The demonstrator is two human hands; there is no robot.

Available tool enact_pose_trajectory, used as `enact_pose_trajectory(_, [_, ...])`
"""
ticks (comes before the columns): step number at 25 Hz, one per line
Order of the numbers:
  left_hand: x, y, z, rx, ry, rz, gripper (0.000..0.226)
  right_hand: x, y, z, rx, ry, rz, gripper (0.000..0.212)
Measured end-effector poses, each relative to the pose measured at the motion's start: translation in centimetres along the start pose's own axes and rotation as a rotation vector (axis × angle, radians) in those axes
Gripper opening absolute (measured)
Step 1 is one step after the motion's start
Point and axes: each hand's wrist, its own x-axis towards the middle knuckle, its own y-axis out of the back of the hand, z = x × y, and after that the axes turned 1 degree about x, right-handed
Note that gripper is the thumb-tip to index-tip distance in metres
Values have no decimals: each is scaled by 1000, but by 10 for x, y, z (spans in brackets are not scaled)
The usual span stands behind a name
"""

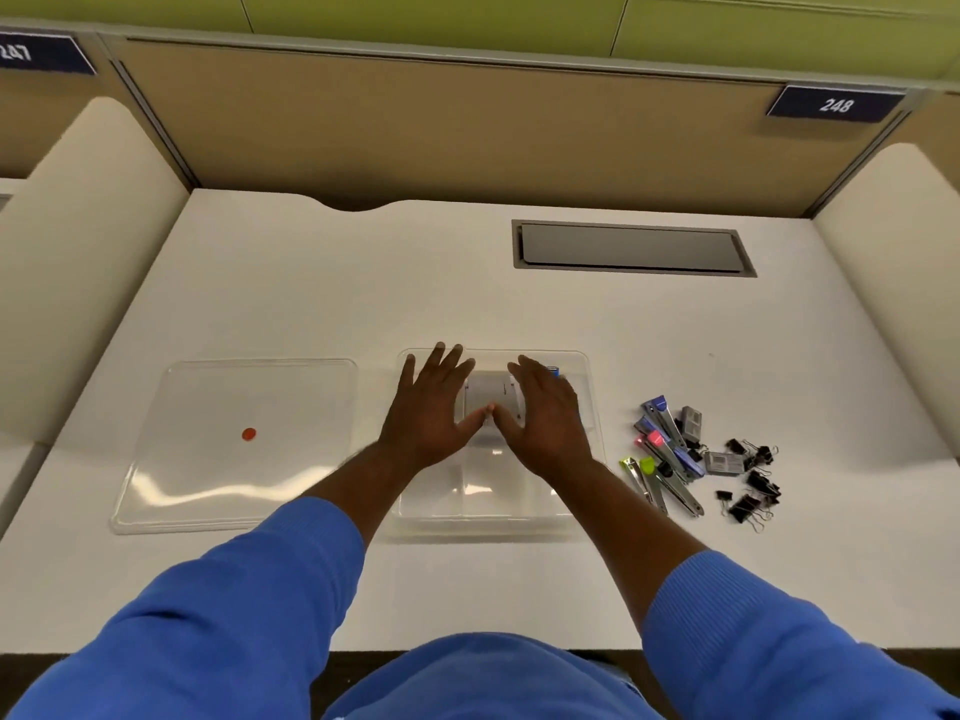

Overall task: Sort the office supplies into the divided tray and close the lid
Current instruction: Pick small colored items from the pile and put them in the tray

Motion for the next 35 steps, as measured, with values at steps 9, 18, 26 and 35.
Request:
enact_pose_trajectory(9, [36,-24,70,20,-65,-45,93,-23,44,66,-92,-4,35,80])
enact_pose_trajectory(18, [60,-71,196,13,-69,-59,78,-56,105,178,-75,-37,62,70])
enact_pose_trajectory(26, [86,-96,259,7,-81,-79,62,-71,135,250,-44,-70,53,60])
enact_pose_trajectory(35, [105,-134,291,-20,-20,-167,58,-87,135,295,-90,-19,-94,58])
